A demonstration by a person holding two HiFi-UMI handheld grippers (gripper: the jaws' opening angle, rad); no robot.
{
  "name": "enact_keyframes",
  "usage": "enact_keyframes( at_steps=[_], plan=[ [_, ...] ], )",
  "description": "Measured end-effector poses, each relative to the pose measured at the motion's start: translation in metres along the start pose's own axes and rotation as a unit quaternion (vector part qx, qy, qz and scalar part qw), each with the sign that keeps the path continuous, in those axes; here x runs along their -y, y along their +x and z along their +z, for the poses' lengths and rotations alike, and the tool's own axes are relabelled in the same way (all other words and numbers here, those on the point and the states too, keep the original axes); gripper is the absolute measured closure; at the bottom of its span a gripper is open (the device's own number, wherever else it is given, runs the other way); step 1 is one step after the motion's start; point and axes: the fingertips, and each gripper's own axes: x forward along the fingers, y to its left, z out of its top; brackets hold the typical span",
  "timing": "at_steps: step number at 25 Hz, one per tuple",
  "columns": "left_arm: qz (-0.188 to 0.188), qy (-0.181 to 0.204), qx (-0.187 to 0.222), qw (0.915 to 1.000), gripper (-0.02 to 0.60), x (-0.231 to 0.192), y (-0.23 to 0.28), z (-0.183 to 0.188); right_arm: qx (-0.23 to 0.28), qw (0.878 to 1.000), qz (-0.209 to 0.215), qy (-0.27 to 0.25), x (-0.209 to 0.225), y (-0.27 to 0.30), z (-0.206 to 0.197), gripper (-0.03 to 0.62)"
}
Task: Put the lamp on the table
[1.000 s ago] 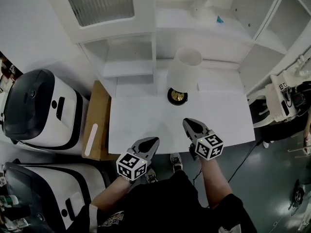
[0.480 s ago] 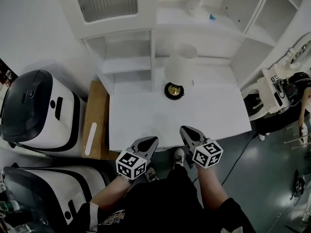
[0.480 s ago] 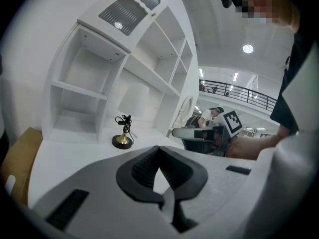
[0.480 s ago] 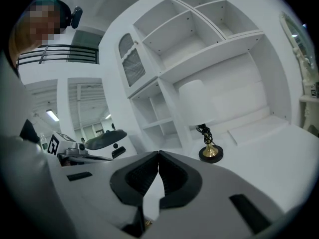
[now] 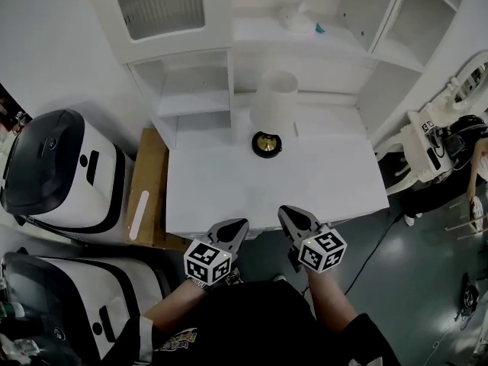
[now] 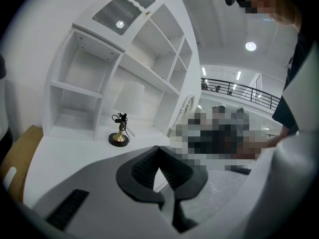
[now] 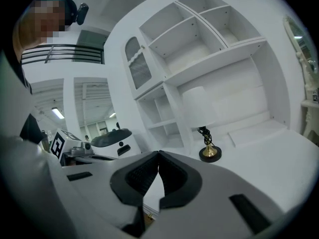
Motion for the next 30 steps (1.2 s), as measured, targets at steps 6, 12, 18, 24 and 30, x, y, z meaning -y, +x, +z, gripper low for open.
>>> enact_keyframes(
  at_steps=[6, 12, 18, 24, 30],
  plan=[
    [0.022, -0.014, 0.007, 0.9996, 0.575, 0.035, 0.013, -0.009, -0.018, 0.999, 0.032, -0.006, 0.007, -0.027, -0.003, 0.568],
    [0.047, -0.014, 0.003, 0.9988, 0.575, 0.069, 0.018, -0.024, -0.032, 0.997, 0.070, -0.005, 0.004, -0.056, -0.020, 0.568],
    [0.073, -0.023, 0.009, 0.9970, 0.575, 0.095, 0.022, -0.035, -0.050, 0.994, 0.094, -0.013, 0.005, -0.084, -0.036, 0.568],
    [0.081, -0.032, 0.009, 0.9962, 0.575, 0.121, 0.029, -0.054, -0.065, 0.992, 0.106, -0.014, 0.011, -0.110, -0.053, 0.568],
    [0.080, -0.036, 0.007, 0.9961, 0.575, 0.142, 0.037, -0.068, -0.074, 0.991, 0.112, -0.018, 0.014, -0.131, -0.062, 0.568]
  ],
)
